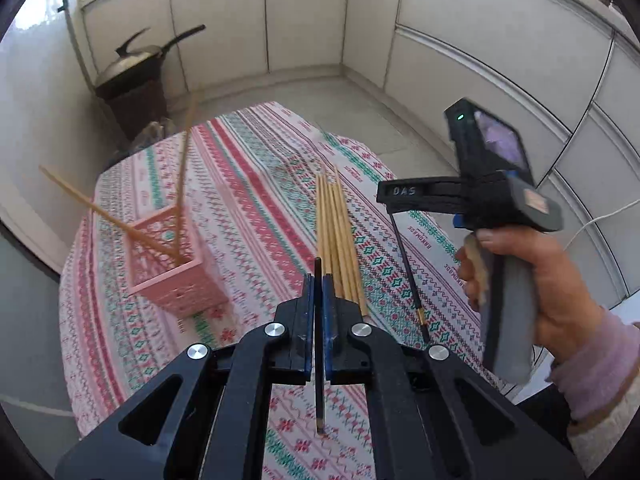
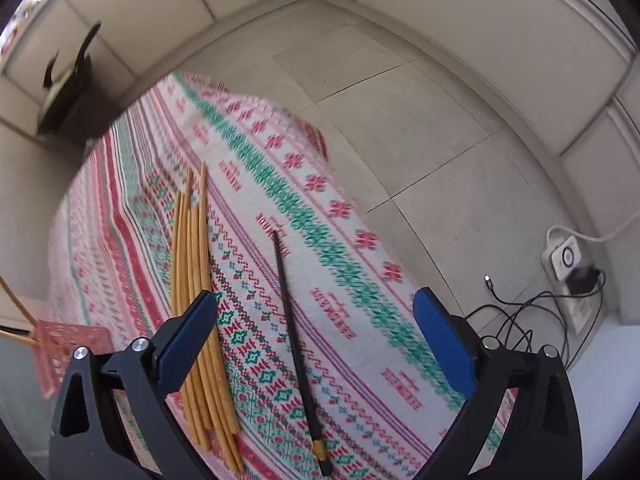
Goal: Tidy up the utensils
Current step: 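Grasp a black chopstick with the left tool while the right tool grasps the other, then carry the black chopsticks in both tools over the pink basket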
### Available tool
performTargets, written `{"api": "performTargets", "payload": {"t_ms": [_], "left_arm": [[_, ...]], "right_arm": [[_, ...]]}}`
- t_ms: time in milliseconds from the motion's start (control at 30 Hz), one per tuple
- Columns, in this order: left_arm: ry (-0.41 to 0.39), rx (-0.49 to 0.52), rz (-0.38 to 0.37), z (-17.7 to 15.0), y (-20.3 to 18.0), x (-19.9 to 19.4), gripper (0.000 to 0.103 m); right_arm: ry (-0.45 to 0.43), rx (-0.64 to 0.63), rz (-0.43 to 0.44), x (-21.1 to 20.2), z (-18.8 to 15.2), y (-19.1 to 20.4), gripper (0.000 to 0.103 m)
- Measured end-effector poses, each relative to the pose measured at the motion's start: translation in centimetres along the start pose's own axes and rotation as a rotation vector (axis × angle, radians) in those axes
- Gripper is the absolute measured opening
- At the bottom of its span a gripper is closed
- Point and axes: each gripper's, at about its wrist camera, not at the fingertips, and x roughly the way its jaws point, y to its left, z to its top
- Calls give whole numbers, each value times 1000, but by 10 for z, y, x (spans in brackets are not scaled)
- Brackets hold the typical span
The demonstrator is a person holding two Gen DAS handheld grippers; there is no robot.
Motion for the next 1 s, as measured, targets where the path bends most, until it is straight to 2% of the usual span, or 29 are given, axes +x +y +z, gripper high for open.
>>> {"api": "performTargets", "payload": {"t_ms": [33, 67, 100, 167, 200, 267, 300, 333, 433, 600, 767, 1000], "left_arm": [[-23, -13, 8, -6, 9, -15, 3], [-43, -28, 15, -10, 19, -28, 3], [-60, -45, 17, -13, 27, -36, 3], [-90, -80, 13, -19, 42, -50, 3], [-102, -93, 10, -22, 47, -58, 3], [-125, -112, 8, -24, 55, -68, 3], [-135, -119, 9, -25, 59, -70, 3], [-144, -130, 7, -26, 64, -75, 3], [-164, -162, -10, -26, 73, -87, 3], [-203, -211, -41, -27, 86, -101, 3], [-254, -261, -51, -26, 97, -120, 3], [-330, -335, -38, -12, 113, -143, 3]], "right_arm": [[11, -25, -24, 8, 0, 6, 79], [24, -48, -44, 16, -1, 11, 73], [45, -74, -68, 26, -4, 18, 59], [-24, -145, -135, 27, -10, 30, 47], [-41, -161, -147, 27, -13, 34, 41], [-54, -167, -129, 24, -14, 35, 20], [-48, -158, -114, 24, -15, 34, 6], [-46, -139, -90, 23, -15, 29, 5], [-17, -41, 64, 15, -16, 6, 5], [-66, -1, 249, -43, -27, -13, 5], [-203, -74, 346, -126, -50, -2, 5], [-323, -122, 480, -207, -60, 26, 5]]}}
